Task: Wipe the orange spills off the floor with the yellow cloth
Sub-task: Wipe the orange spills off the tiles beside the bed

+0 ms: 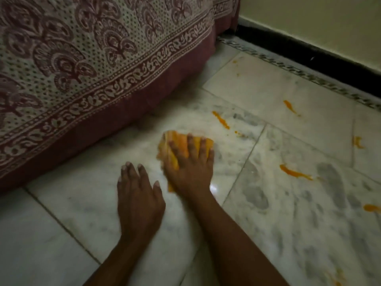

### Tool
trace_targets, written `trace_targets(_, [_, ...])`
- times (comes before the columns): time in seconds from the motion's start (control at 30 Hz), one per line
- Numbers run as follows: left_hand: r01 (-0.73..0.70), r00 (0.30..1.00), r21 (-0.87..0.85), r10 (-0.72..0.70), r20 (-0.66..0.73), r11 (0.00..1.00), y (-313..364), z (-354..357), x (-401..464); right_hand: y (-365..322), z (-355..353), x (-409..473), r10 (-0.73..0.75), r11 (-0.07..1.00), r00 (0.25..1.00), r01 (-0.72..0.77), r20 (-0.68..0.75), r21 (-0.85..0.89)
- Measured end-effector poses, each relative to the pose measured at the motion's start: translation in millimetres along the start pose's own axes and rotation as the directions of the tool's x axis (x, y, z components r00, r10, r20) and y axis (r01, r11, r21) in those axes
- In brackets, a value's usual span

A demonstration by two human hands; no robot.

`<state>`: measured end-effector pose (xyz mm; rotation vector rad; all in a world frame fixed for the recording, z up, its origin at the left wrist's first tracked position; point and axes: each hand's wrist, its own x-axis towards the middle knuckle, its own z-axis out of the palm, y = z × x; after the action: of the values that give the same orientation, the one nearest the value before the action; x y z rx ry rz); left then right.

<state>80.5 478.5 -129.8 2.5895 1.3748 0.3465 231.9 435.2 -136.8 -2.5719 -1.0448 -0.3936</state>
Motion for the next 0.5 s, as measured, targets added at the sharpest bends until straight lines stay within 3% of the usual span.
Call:
trace_targets(0.07, [0.004,1.000,0.022,-0.005,0.014,1.000,3,-7,2,19,-24,-26,-0.168,0.986,0.982,0.166,0.089,0.034])
trace_targets(0.13, [0.010,1.000,0.030,-0.011,0.028,0.999,5,-15,1,56,-51,-48,-0.235,0.972,0.967,0.233,0.102,0.031])
trace_targets(0.2, [0.002,0.999,0.005,-0.002,0.052,1.000,6,-20,2,84,-69,-62,-0.129,0.991,0.977,0.135,0.170,-0.021])
trace_targets(0.27, [0.002,0.999,0.001,-0.002,0.040,1.000,5,-17,5,90,-63,-49,0.165,0.981,0.970,-0.143,0.177,-0.132])
trace_targets(0.33, [0.006,0.999,-0.002,-0.006,0.033,1.000,8,-18,7,75,-46,-15,0.386,0.914,0.921,-0.373,0.056,-0.158])
trace_targets(0.4, [-0.003,1.000,0.019,0.003,0.020,1.000,5,-11,7,51,-20,30,0.425,0.902,0.902,-0.414,0.082,-0.123])
trace_targets(0.47, [-0.005,1.000,0.024,0.005,0.013,1.000,1,-7,7,25,5,60,0.344,0.939,0.923,-0.339,0.172,-0.061])
trace_targets(0.5, [-0.004,1.000,0.032,0.004,-0.003,0.999,-1,-4,8,12,15,66,0.284,0.959,0.948,-0.282,0.142,-0.032])
